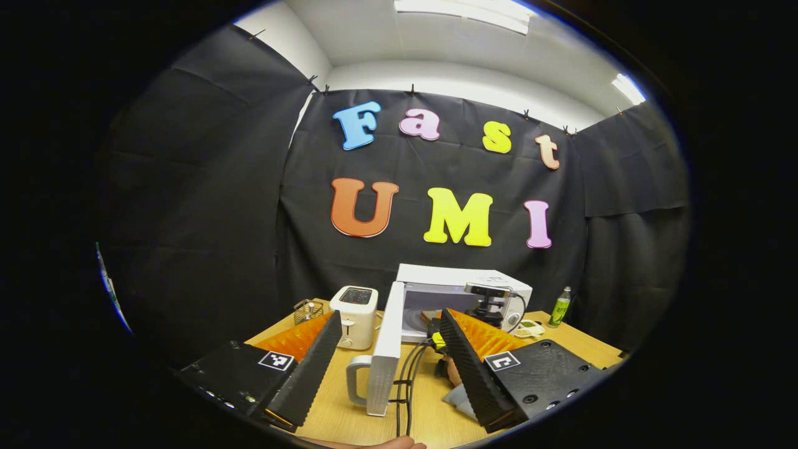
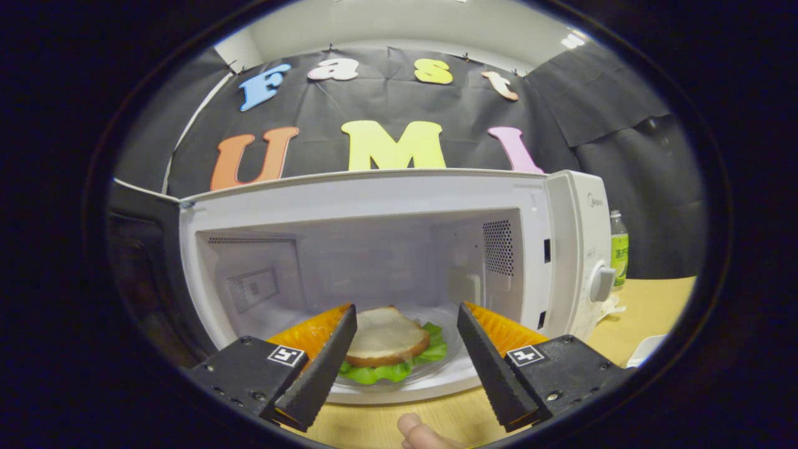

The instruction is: Open the microwave oven with the left hand, put the food in, and close the microwave oven.

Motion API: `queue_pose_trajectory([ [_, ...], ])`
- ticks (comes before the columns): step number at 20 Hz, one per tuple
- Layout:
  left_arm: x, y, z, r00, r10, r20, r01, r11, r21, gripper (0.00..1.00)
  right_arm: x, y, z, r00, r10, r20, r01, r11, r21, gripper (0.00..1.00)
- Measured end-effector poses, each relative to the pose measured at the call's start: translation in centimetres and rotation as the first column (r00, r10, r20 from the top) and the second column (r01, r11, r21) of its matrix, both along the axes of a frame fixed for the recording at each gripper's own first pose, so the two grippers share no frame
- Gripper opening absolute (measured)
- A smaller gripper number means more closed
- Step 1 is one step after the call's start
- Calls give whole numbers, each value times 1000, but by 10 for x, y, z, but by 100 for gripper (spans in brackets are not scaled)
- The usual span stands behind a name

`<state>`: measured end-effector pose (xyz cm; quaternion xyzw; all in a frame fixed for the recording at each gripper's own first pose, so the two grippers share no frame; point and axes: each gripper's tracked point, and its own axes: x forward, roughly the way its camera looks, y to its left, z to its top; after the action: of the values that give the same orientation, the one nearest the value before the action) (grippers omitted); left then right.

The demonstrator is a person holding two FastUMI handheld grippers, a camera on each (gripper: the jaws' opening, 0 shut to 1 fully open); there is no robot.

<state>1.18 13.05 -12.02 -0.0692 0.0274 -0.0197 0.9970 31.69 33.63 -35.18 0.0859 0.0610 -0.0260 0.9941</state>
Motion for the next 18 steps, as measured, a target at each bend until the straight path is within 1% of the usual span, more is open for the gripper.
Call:
queue_pose_trajectory([
  [1,-2,7,-4,1000,10,-8,-10,1000,8,95,-9,-2,1,1000,17,-8,-17,1000,17,96],
  [2,-3,14,-6,1000,26,-11,-26,999,20,95,-18,-6,4,1000,23,0,-23,1000,16,96],
  [3,-5,22,-8,999,47,-11,-47,998,32,95,-25,-13,9,1000,21,11,-21,1000,2,100],
  [4,-7,30,-9,998,67,-8,-66,997,47,95,-33,-19,12,1000,20,12,-20,1000,-3,95],
  [6,-10,47,-18,994,106,-18,-104,992,67,95,-51,-25,13,999,39,-8,-39,999,21,95],
  [7,-13,55,-25,992,118,-35,-116,991,71,95,-59,-33,16,999,36,-20,-36,999,26,100],
  [8,-14,61,-32,991,126,-52,-122,990,72,95,-67,-45,19,999,1,-38,0,1000,21,95],
  [9,-13,69,-36,989,137,-63,-133,989,72,95,-76,-56,23,998,-19,-55,20,1000,15,94],
  [10,-14,77,-41,986,146,-77,-141,988,67,94,-88,-61,30,998,-18,-61,20,999,27,92],
  [11,-15,84,-42,986,148,-79,-144,988,56,82,-97,-60,41,999,6,-52,-4,999,45,100],
  [12,-14,90,-40,986,151,-68,-148,988,50,94,-108,-58,50,998,38,-53,-35,998,56,91],
  [13,-14,97,-41,986,152,-64,-150,988,41,64,-117,-58,59,996,69,-52,-66,996,56,91],
  [14,-14,102,-42,987,151,-58,-149,988,37,69,-128,-59,69,994,96,-53,-94,995,41,92],
  [15,-11,105,-48,987,147,-63,-145,989,37,51,-139,-67,79,994,101,-51,-100,995,16,92],
  [16,-9,113,-53,985,154,-72,-152,988,35,39,-148,-70,90,992,121,-38,-121,993,-4,100],
  [17,-10,116,-58,985,147,-86,-145,989,27,20,-159,-72,103,989,143,-26,-144,989,-22,91],
  [18,-5,113,-68,987,118,-111,-117,993,17,2,-170,-79,115,988,152,-14,-153,988,-38,100],
])
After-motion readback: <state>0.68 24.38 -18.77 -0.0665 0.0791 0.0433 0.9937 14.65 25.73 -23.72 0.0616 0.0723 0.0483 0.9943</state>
